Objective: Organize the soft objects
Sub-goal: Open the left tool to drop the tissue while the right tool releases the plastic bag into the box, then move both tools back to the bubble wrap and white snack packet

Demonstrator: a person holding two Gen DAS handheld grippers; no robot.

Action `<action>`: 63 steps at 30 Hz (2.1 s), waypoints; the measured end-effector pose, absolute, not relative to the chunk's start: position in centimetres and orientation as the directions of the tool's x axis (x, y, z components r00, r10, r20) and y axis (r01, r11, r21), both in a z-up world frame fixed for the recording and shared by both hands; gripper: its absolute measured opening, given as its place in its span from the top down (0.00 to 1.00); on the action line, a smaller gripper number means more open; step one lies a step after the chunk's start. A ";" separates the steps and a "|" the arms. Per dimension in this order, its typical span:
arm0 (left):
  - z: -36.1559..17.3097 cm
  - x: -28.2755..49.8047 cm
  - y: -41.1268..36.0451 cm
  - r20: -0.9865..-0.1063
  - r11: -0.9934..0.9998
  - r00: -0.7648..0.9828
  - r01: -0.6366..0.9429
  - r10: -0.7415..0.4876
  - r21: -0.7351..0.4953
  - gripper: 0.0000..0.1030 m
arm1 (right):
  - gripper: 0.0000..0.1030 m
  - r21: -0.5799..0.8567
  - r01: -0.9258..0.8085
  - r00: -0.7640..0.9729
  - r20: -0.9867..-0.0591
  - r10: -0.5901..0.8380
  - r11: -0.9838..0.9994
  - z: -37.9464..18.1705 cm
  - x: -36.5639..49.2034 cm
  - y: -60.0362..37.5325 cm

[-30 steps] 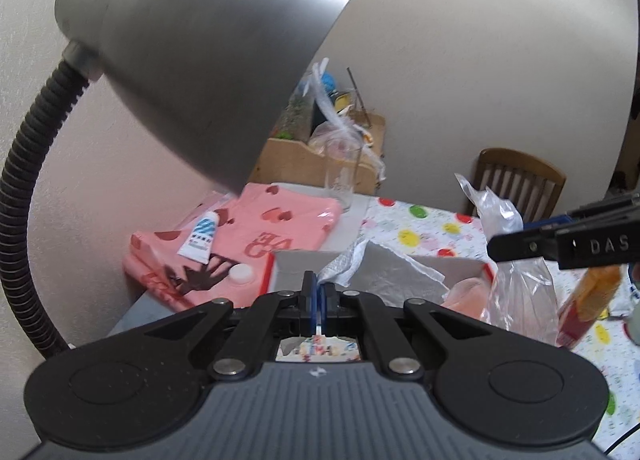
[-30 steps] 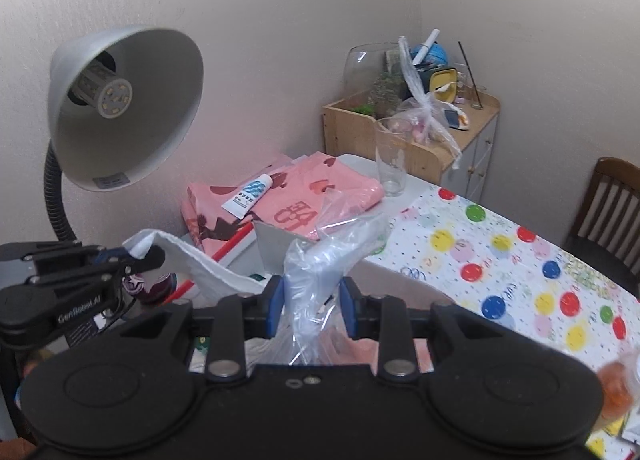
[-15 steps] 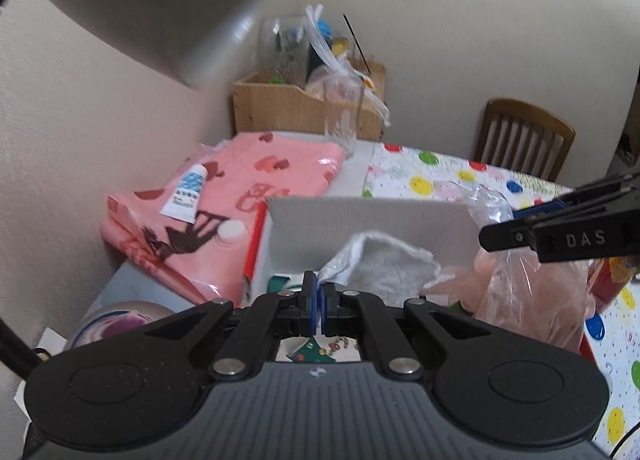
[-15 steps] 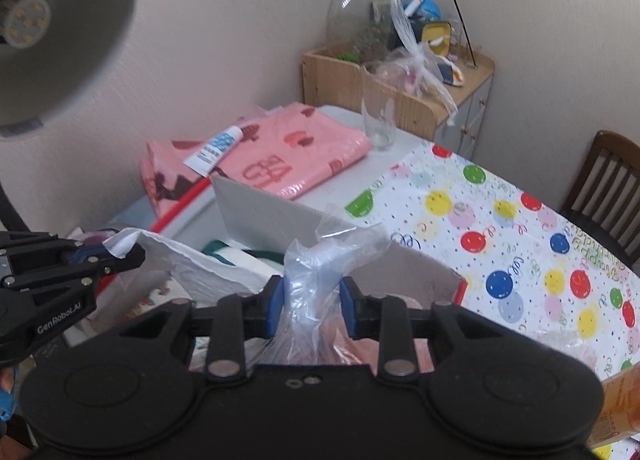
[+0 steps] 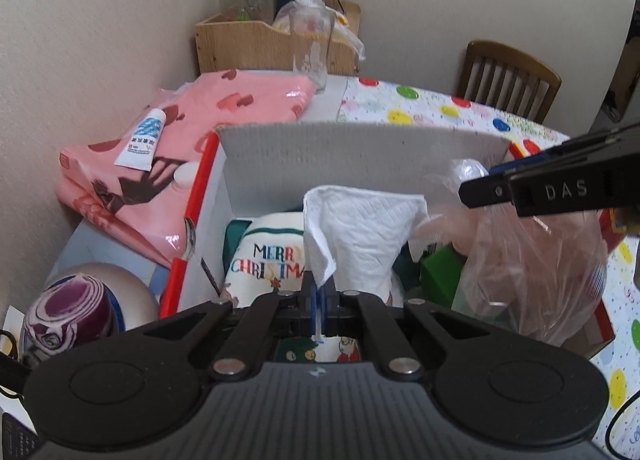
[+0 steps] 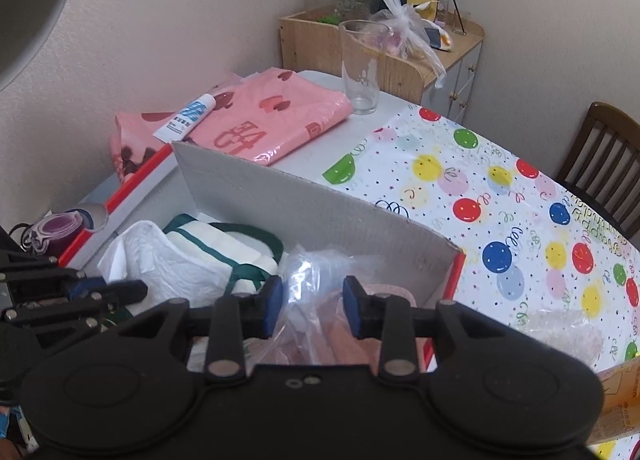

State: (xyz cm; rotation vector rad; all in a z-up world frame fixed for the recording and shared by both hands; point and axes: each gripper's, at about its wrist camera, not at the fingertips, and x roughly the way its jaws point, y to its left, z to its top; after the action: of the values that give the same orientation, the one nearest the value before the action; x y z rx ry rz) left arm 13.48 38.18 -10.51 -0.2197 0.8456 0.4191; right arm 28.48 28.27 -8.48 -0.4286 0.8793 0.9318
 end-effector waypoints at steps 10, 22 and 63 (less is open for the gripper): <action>-11.0 13.5 37.8 -0.774 0.904 0.586 -0.426 0.237 -0.045 0.97 | 0.50 0.051 -0.837 0.277 -0.819 0.502 0.544 -8.6 28.7 28.5; -10.3 12.0 38.2 -0.763 0.890 0.615 -0.439 0.198 -0.123 0.54 | 0.42 0.068 -0.838 0.285 -0.791 0.541 0.542 -6.7 28.0 27.2; -1.0 10.2 24.1 -0.566 0.977 0.824 -0.137 0.022 -0.161 0.06 | 0.03 0.222 -0.767 0.388 -0.588 0.710 0.602 1.9 20.9 5.6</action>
State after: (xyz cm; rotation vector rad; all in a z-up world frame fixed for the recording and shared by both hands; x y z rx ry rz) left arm 10.17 24.09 -1.00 -0.1987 0.5971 0.0851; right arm 20.91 5.58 1.94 -0.0915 0.7008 0.9409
